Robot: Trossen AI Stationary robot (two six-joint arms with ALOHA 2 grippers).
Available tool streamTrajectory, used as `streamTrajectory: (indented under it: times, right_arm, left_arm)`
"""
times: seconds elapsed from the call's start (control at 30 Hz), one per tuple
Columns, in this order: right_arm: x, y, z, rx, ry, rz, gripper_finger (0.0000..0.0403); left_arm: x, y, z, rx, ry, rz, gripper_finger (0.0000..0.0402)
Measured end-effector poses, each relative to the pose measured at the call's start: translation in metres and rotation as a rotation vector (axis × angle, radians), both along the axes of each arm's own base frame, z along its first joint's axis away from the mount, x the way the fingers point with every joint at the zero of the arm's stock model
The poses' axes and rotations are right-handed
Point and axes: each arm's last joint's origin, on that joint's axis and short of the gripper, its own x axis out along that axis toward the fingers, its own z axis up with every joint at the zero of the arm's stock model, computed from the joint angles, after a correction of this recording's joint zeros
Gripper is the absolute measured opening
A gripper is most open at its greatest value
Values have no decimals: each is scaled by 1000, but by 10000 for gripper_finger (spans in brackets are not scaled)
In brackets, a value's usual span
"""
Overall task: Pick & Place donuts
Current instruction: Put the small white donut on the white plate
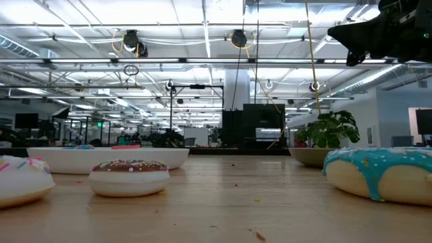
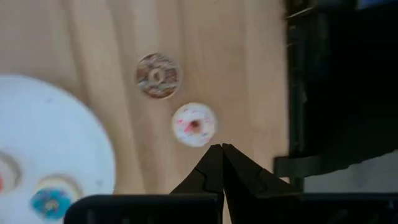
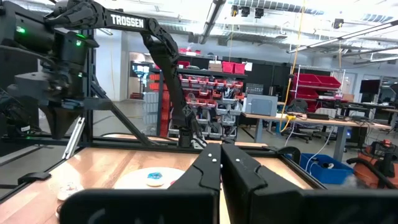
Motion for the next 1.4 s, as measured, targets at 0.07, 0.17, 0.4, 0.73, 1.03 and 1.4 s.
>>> streamTrajectory:
  times: [0.07,0.17,0.4,0.73,1.03,1.4]
  right_arm:
    - [0,0,0,0,0,0,0]
    - [0,0,0,6,0,1,0]
    - [0,0,0,6,0,1,0]
    - [0,0,0,6,0,2,0]
    - [0,0,0,5,0,1,0]
    - [0,0,0,4,0,1,0]
  left_arm:
    - [0,-2,0,-1,-15,-42,5]
    - [0,-3,1,2,-27,-86,5]
    - [2,0,1,-7,-26,-54,5]
    - [4,2,1,-6,-25,-55,48]
    - [3,1,1,-8,-24,-44,201]
    - [2,0,0,-14,-17,-32,284]
